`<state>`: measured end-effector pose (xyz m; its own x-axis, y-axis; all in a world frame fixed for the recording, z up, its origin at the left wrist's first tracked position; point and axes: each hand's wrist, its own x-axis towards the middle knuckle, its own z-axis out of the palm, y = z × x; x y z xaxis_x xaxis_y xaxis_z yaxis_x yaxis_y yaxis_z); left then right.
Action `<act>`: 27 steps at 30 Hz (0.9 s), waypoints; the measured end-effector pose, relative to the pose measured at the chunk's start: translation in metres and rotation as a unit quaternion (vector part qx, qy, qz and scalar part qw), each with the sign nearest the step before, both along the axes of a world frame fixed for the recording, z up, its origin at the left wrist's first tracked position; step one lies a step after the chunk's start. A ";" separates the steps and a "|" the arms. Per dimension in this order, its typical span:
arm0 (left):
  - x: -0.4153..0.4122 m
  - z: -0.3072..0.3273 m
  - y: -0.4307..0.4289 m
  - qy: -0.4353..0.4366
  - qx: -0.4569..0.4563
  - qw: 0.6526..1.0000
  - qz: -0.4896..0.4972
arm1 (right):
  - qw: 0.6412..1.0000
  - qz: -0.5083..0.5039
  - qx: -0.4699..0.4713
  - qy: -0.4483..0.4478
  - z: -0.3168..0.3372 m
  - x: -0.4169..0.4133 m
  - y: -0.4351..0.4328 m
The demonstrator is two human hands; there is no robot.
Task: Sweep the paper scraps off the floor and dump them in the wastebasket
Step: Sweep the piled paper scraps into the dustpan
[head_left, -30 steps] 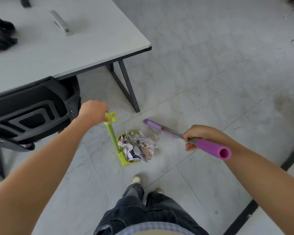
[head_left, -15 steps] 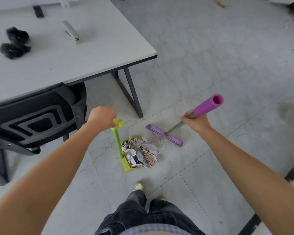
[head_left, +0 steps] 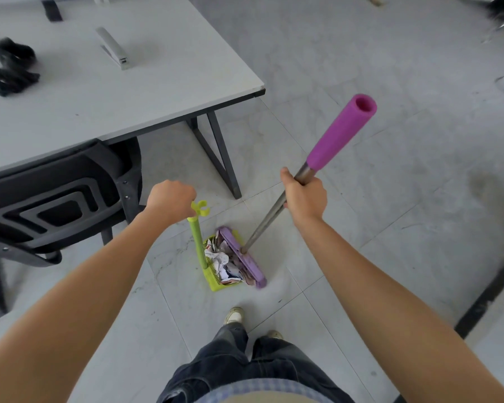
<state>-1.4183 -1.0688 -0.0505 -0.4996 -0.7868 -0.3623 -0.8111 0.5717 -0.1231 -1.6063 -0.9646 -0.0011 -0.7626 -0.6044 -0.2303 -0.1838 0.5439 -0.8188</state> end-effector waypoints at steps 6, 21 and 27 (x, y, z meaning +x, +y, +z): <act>-0.001 0.002 0.001 -0.012 0.006 1.000 0.023 | 0.999 -0.035 -0.021 -0.031 0.007 0.002 -0.008; 0.033 -0.056 0.065 0.624 0.033 0.559 0.545 | 1.000 -0.027 -0.006 -0.010 0.014 -0.007 -0.017; 0.003 -0.077 0.059 0.528 0.290 0.664 0.443 | 0.999 0.030 0.013 -0.002 0.015 -0.010 -0.020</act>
